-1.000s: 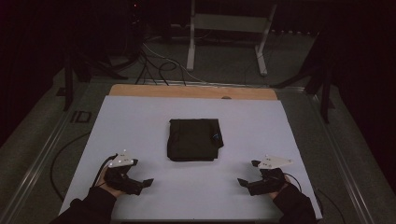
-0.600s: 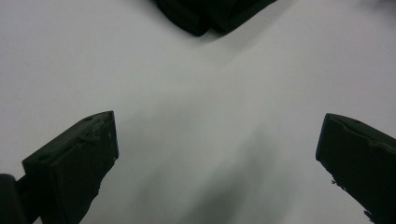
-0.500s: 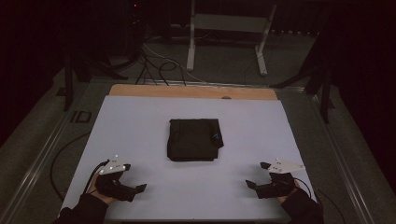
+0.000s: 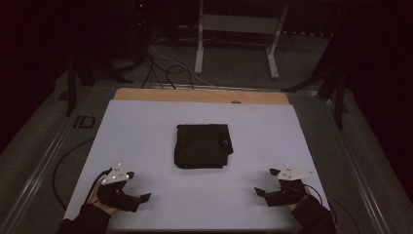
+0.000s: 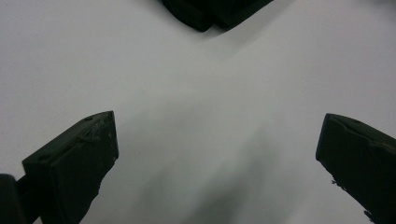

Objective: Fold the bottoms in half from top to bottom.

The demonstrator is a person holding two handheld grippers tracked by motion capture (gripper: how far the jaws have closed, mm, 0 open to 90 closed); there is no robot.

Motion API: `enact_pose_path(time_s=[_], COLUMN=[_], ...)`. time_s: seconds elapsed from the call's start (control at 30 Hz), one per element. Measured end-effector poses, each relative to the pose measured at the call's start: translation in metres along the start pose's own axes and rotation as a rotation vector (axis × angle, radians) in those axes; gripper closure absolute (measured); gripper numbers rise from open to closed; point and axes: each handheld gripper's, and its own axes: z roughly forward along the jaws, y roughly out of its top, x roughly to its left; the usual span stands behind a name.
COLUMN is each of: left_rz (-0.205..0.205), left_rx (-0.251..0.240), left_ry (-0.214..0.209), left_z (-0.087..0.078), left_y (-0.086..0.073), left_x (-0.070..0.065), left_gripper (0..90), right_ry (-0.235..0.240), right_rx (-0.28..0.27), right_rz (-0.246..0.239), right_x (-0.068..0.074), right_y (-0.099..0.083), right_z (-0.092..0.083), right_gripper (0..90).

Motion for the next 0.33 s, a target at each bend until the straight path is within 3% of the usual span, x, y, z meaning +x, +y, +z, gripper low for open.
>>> enact_pose_path(time_s=[0.33], left_rz=[0.016], left_rx=[-0.003], left_ry=[-0.006], left_z=[0.0008], left_y=[0.0007], left_x=[-0.0022], left_gripper=[0.0], right_ry=[0.017], right_rx=[0.000], right_rz=[-0.003], right_x=[0.0017], right_y=[0.0012], right_z=[0.0036], right_gripper=[9.3])
